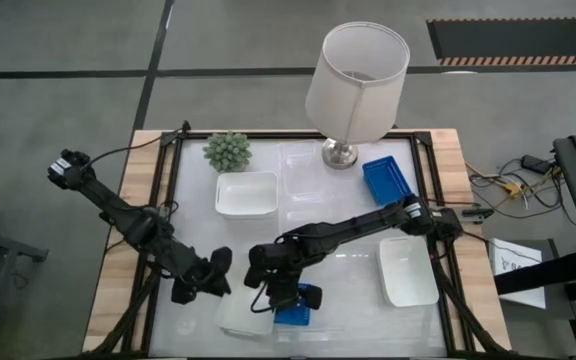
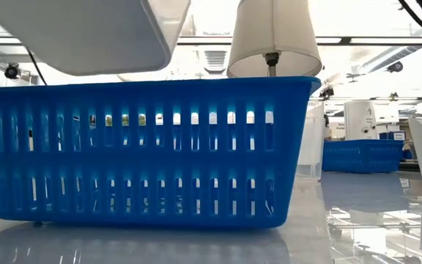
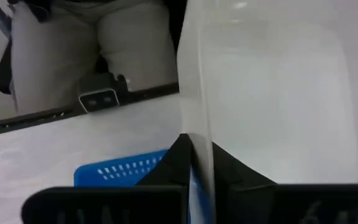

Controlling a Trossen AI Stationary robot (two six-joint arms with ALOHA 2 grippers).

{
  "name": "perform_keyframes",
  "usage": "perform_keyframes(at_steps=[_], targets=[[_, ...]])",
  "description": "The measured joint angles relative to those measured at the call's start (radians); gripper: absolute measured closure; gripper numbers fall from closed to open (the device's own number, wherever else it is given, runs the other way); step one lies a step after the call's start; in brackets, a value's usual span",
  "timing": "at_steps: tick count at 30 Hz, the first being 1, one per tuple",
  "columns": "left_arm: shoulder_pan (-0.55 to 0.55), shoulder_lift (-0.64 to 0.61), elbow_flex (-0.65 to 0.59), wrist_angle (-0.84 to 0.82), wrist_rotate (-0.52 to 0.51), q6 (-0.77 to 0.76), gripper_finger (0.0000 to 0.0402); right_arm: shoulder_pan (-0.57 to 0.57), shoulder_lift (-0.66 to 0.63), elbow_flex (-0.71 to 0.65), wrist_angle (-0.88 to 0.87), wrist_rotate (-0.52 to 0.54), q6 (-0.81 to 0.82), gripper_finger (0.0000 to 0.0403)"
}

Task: Stack baskets by color
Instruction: Stack the bottom left white bin on top of the top white bin

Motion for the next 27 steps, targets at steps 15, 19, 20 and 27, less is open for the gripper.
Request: perform_keyframes(at_steps=[15,19,20,27], targets=[[0.000,-0.213,-0.042,-0.244,-0.328,-0.163,0.0272,-0.007,-0.015,0.009,-0.074,0.362,0.141,0.0395],[0.000,-0.275,-0.090,-0.246,-0.452,-0.197,0.0272,-0.006,-0.028,0.009,-0.075,0.514,0.206,0.0395],[0.000,-0.289,-0.101,-0.248,-0.505,-0.224,0.0272,-0.006,-0.031,0.009,-0.077,0.559,0.223,0.0395],[0.000,-0.392,-0.166,-0.239,-0.980,-0.416,0.0272,-0.041,-0.042,0.009,-0.094,0.813,0.413,0.0395]])
